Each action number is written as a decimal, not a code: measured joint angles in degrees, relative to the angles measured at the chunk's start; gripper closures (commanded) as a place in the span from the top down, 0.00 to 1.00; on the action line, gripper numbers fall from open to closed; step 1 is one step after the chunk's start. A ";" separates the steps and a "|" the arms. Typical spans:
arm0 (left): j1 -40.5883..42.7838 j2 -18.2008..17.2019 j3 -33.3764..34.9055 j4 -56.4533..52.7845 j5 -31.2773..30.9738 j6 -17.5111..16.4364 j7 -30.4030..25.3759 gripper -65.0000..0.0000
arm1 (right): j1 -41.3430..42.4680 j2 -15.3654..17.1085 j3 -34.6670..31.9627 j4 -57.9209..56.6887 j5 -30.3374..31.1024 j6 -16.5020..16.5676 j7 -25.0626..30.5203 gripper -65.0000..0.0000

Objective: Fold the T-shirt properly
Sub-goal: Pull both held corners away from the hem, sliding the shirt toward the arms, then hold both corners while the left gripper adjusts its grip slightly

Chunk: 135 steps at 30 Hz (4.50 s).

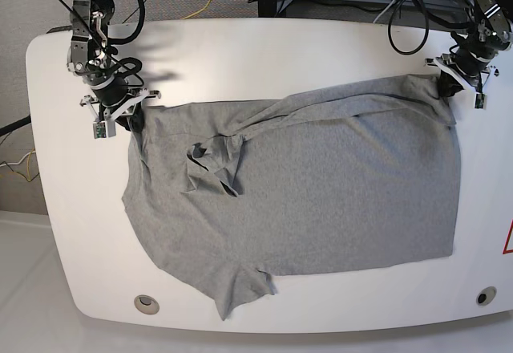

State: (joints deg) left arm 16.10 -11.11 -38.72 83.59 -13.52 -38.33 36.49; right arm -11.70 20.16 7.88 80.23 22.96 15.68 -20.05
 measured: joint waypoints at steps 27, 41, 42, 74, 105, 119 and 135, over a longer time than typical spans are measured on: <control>0.39 -4.02 -3.89 -0.04 9.70 0.17 2.05 0.02 | -7.02 -2.25 5.62 0.37 2.82 2.49 5.70 0.00; 0.39 -4.00 -3.87 -0.04 9.86 0.31 2.08 0.02 | -13.29 -2.38 5.88 1.01 3.28 3.21 12.68 0.00; 0.42 -4.00 -3.87 -0.02 9.84 0.31 2.05 0.02 | -13.53 -2.36 5.97 1.05 3.26 3.41 12.96 0.00; -0.07 -0.98 -1.55 0.76 11.13 2.93 0.00 0.02 | -19.56 -5.73 6.38 1.14 3.21 3.19 22.16 0.00; 0.22 0.02 1.03 1.07 10.71 3.32 -2.36 0.02 | -22.43 -5.95 8.26 -5.46 3.23 7.91 35.47 0.00; 3.21 1.29 1.03 1.42 8.22 3.56 -6.47 0.02 | -19.41 -5.27 8.41 -5.73 3.19 5.88 33.20 0.00; 5.14 2.19 1.01 1.86 6.75 3.15 -8.09 0.02 | -18.34 -5.25 8.44 -5.77 3.17 5.16 32.02 0.00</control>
State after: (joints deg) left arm 21.23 -8.93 -37.71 85.45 -6.76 -35.18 28.40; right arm -30.04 14.92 16.32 74.46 26.13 20.84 11.97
